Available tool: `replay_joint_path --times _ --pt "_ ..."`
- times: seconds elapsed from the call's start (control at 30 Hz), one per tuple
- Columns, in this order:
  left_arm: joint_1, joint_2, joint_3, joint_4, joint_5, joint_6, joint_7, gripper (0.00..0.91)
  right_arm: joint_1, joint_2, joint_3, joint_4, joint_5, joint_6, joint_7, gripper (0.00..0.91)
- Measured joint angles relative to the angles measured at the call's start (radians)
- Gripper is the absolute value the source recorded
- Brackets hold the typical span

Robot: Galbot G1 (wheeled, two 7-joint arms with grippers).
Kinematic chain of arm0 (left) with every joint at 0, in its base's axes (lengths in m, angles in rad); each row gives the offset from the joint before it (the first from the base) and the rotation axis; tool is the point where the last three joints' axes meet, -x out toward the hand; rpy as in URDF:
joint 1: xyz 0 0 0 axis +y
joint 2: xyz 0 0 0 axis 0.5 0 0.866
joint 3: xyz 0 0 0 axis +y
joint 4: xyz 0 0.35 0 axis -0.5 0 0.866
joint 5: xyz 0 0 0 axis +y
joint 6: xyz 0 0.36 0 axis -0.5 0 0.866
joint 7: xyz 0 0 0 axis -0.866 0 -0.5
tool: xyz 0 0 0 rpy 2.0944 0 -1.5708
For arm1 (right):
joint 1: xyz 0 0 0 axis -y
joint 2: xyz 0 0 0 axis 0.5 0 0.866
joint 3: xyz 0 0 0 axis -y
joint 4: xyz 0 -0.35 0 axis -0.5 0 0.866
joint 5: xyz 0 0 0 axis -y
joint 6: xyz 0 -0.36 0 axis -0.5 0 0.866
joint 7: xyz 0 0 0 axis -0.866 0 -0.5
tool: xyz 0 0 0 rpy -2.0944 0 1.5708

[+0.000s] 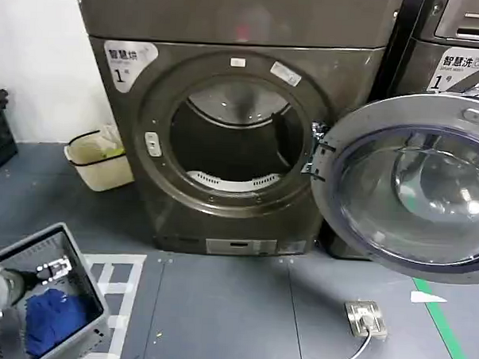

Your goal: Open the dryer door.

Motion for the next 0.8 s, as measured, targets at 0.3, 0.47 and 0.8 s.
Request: replay_joint_path --times 0.3,0.47,0.8 --pt "-0.021 0.057 -0.039 0.063 -0.235 0.0 -0.108 0.907 -0.001 0.004 -0.005 0.001 0.0 0.003 -0.006 0.907" --pt "-0.032 0.087 -0.061 0.1 -0.317 0.0 -0.125 0.907 -0.003 0.005 -0.005 0.001 0.001 0.003 -0.008 0.907" --pt "-0.058 0.148 -0.061 0.161 -0.419 0.0 -0.169 0.907 -0.002 0.012 -0.013 0.004 0.001 0.011 -0.017 0.907"
